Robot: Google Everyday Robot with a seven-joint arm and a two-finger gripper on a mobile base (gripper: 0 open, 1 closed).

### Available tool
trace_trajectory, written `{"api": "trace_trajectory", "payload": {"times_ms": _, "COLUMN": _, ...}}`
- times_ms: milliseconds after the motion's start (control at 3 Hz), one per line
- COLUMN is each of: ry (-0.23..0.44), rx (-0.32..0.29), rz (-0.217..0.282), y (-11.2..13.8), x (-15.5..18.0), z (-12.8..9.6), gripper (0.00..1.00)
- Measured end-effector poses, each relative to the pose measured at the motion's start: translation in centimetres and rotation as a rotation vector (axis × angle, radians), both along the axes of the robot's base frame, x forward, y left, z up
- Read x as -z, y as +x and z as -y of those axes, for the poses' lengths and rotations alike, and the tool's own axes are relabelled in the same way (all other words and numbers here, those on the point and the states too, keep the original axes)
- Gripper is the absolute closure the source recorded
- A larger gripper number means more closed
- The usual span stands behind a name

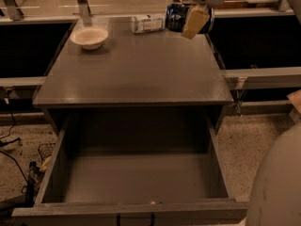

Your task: Place pepsi can into top drawer

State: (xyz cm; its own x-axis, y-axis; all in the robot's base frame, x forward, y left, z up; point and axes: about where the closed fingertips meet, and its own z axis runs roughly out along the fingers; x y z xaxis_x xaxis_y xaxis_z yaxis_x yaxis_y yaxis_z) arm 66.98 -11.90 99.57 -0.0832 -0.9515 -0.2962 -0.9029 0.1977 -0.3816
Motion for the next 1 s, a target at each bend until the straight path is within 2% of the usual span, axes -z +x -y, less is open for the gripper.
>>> {"api": "trace_trajectory", "payload": {"times_ms": 333, "ry": 0.0, "rx": -0.001, "rz": 0.0, "y": -0.2, "x": 0.0, "z": 0.0, "gripper": 1.0}}
{"api": "trace_trajectory", "payload": {"times_ms": 667, "ry": 0.006, "rx": -0.012, "rz": -0.003, "y": -3.7, "x": 0.1, "z": 0.4, "gripper": 1.0}}
{"api": "trace_trajectory", "payload": {"times_ms": 1000, "ry": 0.016, "rx": -0.013, "rz": -0.017, "y": -9.4, "x": 1.3, "z": 1.8, "gripper": 1.0}}
